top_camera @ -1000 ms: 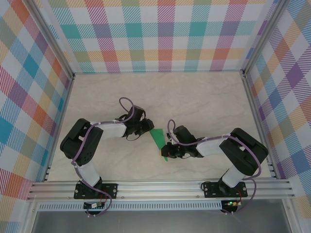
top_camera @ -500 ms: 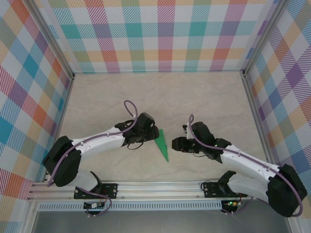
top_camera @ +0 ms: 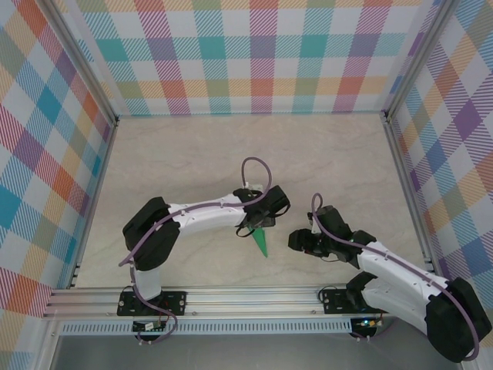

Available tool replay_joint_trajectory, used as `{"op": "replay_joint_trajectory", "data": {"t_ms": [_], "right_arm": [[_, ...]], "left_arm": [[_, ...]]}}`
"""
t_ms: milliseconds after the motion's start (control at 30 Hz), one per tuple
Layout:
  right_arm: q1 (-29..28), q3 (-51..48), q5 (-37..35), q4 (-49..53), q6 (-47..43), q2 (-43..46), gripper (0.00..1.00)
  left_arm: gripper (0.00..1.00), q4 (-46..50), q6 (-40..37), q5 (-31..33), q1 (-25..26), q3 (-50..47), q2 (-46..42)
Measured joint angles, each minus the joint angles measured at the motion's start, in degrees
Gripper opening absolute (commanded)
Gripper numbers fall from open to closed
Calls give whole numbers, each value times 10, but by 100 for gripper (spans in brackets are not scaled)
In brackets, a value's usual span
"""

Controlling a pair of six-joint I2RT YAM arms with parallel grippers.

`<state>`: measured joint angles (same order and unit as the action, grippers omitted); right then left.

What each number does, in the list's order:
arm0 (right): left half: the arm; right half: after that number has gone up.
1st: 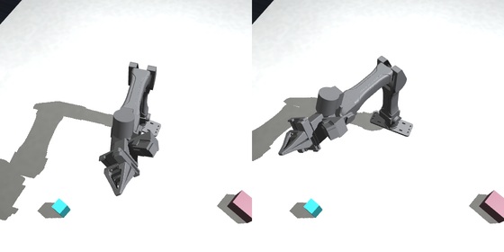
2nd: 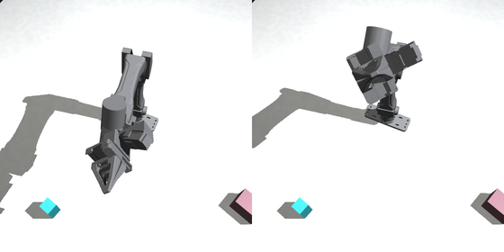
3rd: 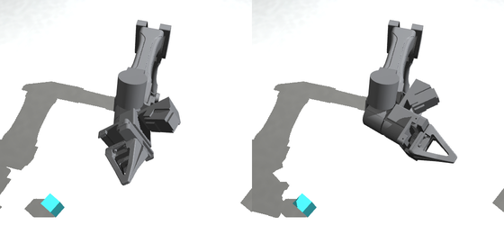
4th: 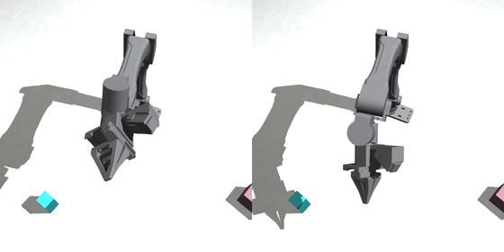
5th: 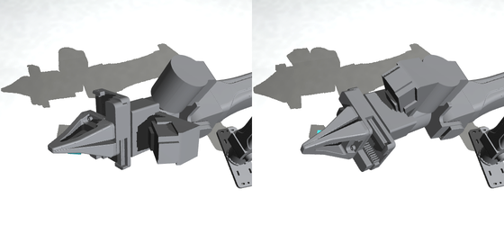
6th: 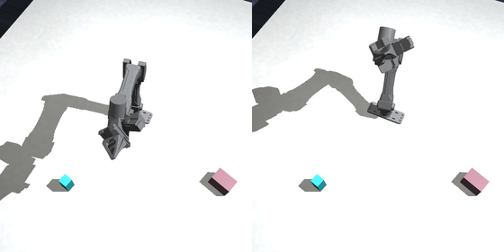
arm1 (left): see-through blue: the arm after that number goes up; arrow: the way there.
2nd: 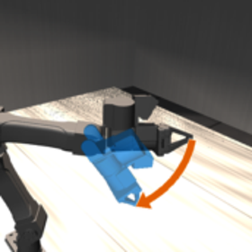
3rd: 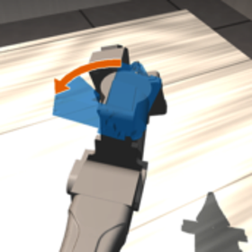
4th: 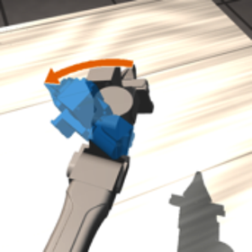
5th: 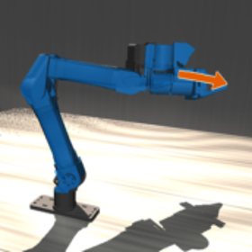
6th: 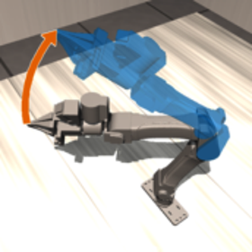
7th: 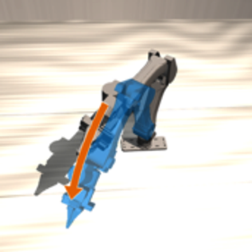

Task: Fold a paper plane with a square sheet of paper (pick it up from the middle)
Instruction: Turn over a paper plane at the center of the table.

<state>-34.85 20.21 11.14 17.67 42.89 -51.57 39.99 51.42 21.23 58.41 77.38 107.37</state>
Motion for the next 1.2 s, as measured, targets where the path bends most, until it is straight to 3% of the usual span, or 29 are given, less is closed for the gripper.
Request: {"op": "replay_joint_trajectory", "data": {"t_ms": [167,467,733,1200], "right_arm": [[0,-12,2,2,1,27,58],[0,-15,16,-10,1,-5,58],[0,-15,46,-52,1,-31,60],[-5,54,113,-151,-14,-202,57]], "left_arm": [[65,32,13,15,0,16,27],[36,53,29,33,0,15,28],[15,43,34,37,-1,-50,-27],[6,-2,32,37,-2,-129,-82]]}}
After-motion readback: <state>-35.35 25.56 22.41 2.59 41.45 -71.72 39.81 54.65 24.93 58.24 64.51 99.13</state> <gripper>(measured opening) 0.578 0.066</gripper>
